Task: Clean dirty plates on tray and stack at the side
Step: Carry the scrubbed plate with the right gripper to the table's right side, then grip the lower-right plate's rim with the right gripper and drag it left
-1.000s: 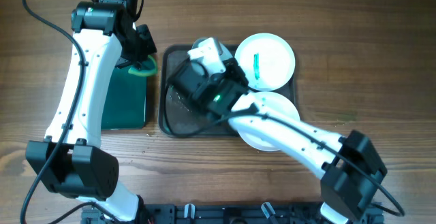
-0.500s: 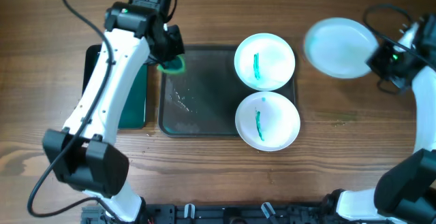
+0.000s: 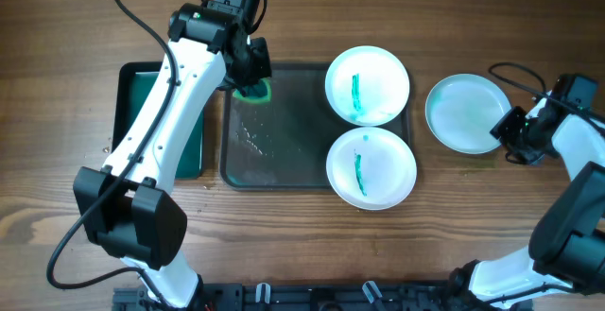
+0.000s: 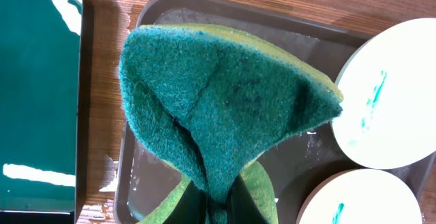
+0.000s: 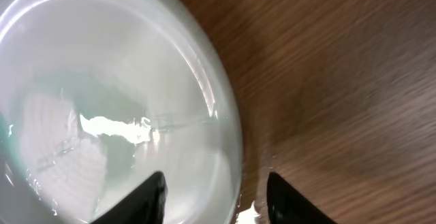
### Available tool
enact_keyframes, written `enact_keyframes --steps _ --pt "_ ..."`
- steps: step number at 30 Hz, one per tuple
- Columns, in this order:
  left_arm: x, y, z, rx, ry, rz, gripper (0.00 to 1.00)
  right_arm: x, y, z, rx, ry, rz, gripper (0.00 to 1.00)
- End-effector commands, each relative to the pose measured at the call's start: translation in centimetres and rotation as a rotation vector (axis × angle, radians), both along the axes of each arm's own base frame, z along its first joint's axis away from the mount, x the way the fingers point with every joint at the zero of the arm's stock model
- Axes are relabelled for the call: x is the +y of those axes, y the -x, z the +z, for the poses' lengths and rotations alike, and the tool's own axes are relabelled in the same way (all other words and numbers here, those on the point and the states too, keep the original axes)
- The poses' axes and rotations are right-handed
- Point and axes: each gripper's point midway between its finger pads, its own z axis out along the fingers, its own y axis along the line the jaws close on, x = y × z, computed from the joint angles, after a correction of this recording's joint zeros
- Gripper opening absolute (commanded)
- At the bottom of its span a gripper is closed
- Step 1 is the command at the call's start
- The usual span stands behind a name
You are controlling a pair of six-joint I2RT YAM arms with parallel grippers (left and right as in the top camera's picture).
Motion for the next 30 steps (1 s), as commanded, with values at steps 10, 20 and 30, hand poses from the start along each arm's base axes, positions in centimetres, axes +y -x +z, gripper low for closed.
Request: enact_keyframes --steps 10,20,30 --pt "0.3 1.1 1.5 -0.002 -0.007 -0.051 0.04 16.7 5.7 2.6 0.143 -0.283 0.51 0.44" --pt "0.2 0.9 1.6 -0.012 -0.003 -0.051 0.04 18.5 6.3 -0.5 0.151 -0.165 0.588 0.25" --pt "0.2 0.9 1.6 -0.012 -0.003 -0.05 0.04 27.7 1.1 5.0 -0.043 -0.122 0.638 0.04"
